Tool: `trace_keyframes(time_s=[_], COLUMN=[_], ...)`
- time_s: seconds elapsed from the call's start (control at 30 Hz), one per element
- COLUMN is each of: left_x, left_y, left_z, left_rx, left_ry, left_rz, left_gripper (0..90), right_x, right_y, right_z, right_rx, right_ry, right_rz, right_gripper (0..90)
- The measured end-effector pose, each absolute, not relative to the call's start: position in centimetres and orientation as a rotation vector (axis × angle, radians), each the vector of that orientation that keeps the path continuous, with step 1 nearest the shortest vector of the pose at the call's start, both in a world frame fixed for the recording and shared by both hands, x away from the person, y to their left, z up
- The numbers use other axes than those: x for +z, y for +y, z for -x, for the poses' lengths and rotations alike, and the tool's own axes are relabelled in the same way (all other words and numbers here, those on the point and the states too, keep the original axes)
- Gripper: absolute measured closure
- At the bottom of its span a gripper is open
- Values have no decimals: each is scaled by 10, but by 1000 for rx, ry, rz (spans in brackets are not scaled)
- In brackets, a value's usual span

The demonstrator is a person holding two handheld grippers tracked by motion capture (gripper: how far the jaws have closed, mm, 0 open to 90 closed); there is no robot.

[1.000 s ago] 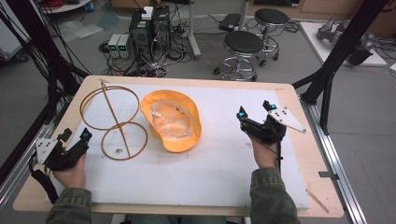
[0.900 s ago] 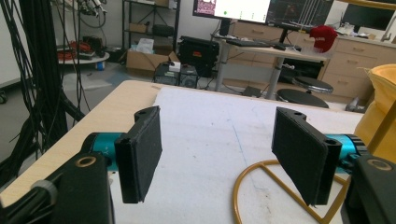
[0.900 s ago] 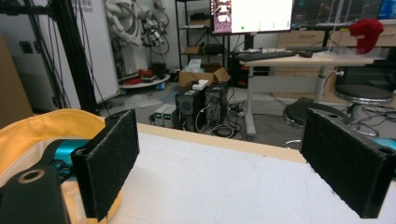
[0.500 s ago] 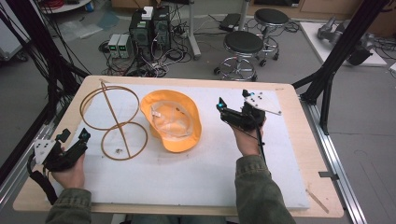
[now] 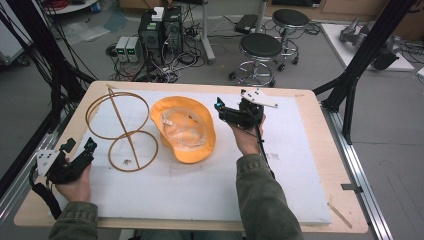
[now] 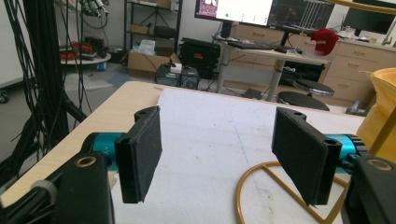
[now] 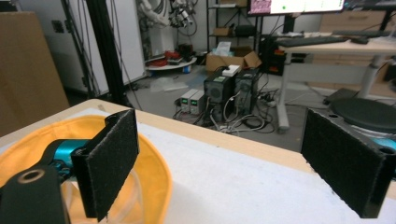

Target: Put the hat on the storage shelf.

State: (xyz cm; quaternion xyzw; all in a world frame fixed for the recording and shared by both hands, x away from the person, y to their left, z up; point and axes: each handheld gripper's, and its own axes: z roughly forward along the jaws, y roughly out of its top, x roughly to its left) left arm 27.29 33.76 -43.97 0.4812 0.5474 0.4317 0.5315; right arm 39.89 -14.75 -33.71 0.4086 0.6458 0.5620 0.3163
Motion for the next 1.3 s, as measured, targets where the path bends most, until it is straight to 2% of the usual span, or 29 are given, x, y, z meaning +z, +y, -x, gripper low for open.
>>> trace_keyframes(time_s=[0.77,1.3], left_x=[-441,-442], left_y=[338,339], left_z=[-272,-273], left_rx=[996,977], left_ry=[1310,1313], left_rz=[-1129,-1113], left_gripper=[333,334], right_x=[-339,-366], right_y=[-91,-67], right_z=[-435,-464], right_rx=[1440,1226], right_ry=[1840,2064], right_rz=[-1013,-1008], right_gripper=[109,109])
